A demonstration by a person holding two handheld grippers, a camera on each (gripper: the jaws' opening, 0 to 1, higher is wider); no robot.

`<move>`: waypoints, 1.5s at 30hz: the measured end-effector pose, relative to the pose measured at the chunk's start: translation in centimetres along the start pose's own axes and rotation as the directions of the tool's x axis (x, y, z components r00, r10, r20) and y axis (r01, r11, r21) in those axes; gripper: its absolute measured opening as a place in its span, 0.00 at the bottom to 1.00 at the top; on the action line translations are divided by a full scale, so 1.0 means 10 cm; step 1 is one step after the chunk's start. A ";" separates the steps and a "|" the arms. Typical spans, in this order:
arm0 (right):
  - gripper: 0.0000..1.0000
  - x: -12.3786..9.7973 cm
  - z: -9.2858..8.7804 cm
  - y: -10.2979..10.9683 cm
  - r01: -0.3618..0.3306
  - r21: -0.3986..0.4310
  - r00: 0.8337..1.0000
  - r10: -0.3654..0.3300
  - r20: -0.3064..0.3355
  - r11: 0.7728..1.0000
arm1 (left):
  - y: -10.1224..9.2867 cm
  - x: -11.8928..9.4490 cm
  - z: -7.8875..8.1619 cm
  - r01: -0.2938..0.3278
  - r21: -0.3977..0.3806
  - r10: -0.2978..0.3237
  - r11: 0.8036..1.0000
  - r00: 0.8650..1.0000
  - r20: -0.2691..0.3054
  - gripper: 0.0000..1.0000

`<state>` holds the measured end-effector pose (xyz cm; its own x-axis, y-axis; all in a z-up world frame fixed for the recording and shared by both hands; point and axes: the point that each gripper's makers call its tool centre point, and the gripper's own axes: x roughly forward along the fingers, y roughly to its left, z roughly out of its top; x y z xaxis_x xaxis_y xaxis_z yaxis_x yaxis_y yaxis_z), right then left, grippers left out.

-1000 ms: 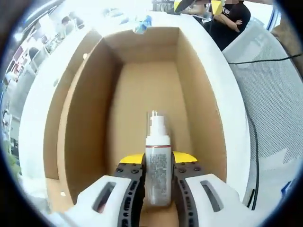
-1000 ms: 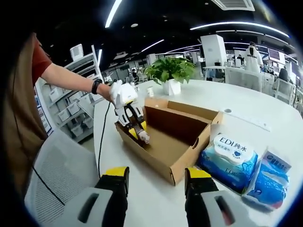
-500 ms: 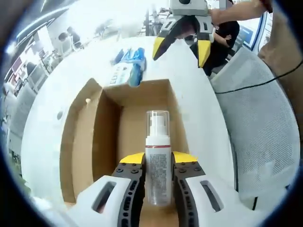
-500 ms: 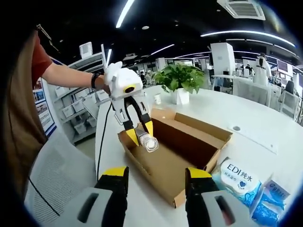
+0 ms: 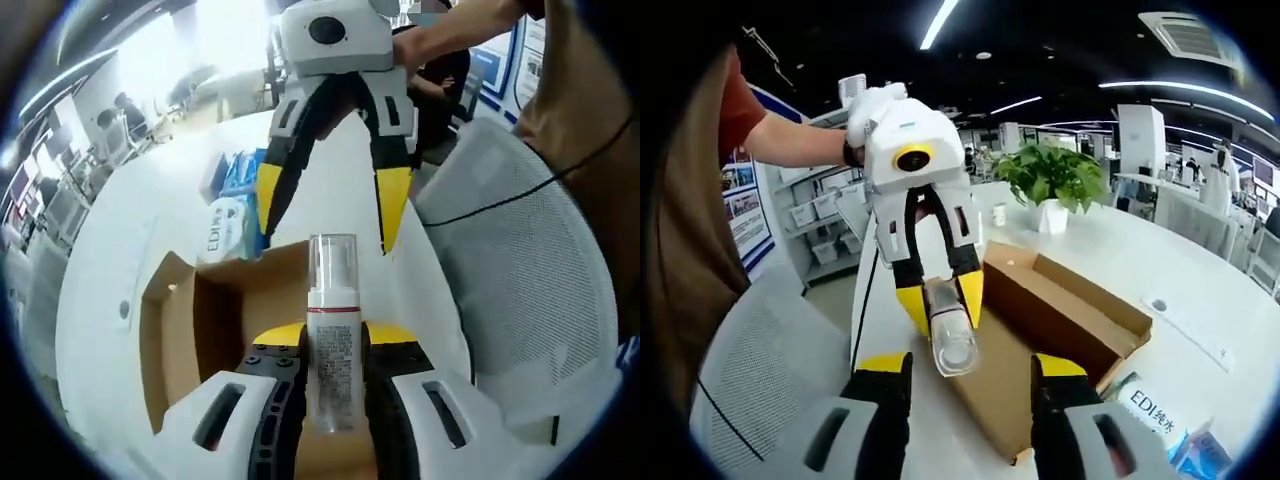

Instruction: Operate the shoe box by opening the lid, removing the specified soft item, and placing it in the target area until the item is outside and the box remains undamaged.

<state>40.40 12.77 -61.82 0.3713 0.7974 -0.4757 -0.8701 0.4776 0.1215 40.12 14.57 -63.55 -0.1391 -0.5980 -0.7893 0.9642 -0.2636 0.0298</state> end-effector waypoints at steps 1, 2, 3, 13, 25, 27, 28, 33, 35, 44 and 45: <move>0.44 0.01 0.01 0.02 -0.004 -0.007 1.000 0.004 -0.002 1.000 | -0.01 0.00 0.02 0.004 0.002 -0.004 1.000 1.000 0.004 0.19; 0.43 0.03 0.02 0.05 -0.010 -0.016 1.000 0.009 -0.003 1.000 | -0.02 0.00 0.05 0.008 0.005 -0.008 1.000 1.000 0.008 0.19; 0.43 0.04 0.03 0.07 -0.015 -0.026 1.000 0.015 -0.007 1.000 | -0.02 -0.01 0.07 0.009 0.006 -0.009 1.000 1.000 0.011 0.19; 0.20 0.07 0.11 0.24 -0.056 -0.040 0.998 0.056 0.008 0.998 | -0.08 -0.03 0.17 0.042 -0.003 -0.042 0.999 0.998 0.037 0.19; 0.17 0.02 0.03 0.30 -0.082 -0.008 0.997 0.082 -0.005 0.997 | -0.17 0.05 0.17 0.071 0.005 -0.071 0.997 0.996 0.045 0.20; 0.17 0.02 0.01 0.30 -0.081 0.000 0.997 0.081 -0.011 0.997 | -0.17 0.07 0.17 0.072 0.001 -0.072 0.997 0.996 0.049 0.20; 0.17 0.01 0.01 0.30 -0.080 0.002 0.997 0.080 -0.012 0.997 | -0.17 0.07 0.17 0.071 0.001 -0.070 0.998 0.996 0.052 0.20; 0.17 -0.02 0.00 0.29 -0.080 0.030 0.997 0.080 -0.009 0.996 | -0.17 0.09 0.20 0.069 -0.008 -0.069 0.998 0.996 0.059 0.20; 0.17 -0.03 -0.01 0.29 -0.082 0.041 0.997 0.082 -0.009 0.996 | -0.16 0.09 0.21 0.066 -0.007 -0.066 0.998 0.996 0.057 0.21; 0.16 -0.07 -0.11 0.26 -0.074 0.088 0.997 0.075 -0.012 0.993 | -0.18 0.08 0.23 0.072 -0.010 -0.071 0.997 0.996 0.061 0.31; 0.16 -0.08 -0.12 0.25 -0.074 0.092 0.997 0.075 -0.013 0.993 | -0.18 0.07 0.22 0.069 -0.014 -0.068 0.998 0.996 0.064 0.33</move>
<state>37.51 12.90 -62.14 0.3008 0.8262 -0.4764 -0.8616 0.4496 0.2357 37.82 12.93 -62.80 -0.2182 -0.6257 -0.7489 0.9553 -0.2937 -0.0329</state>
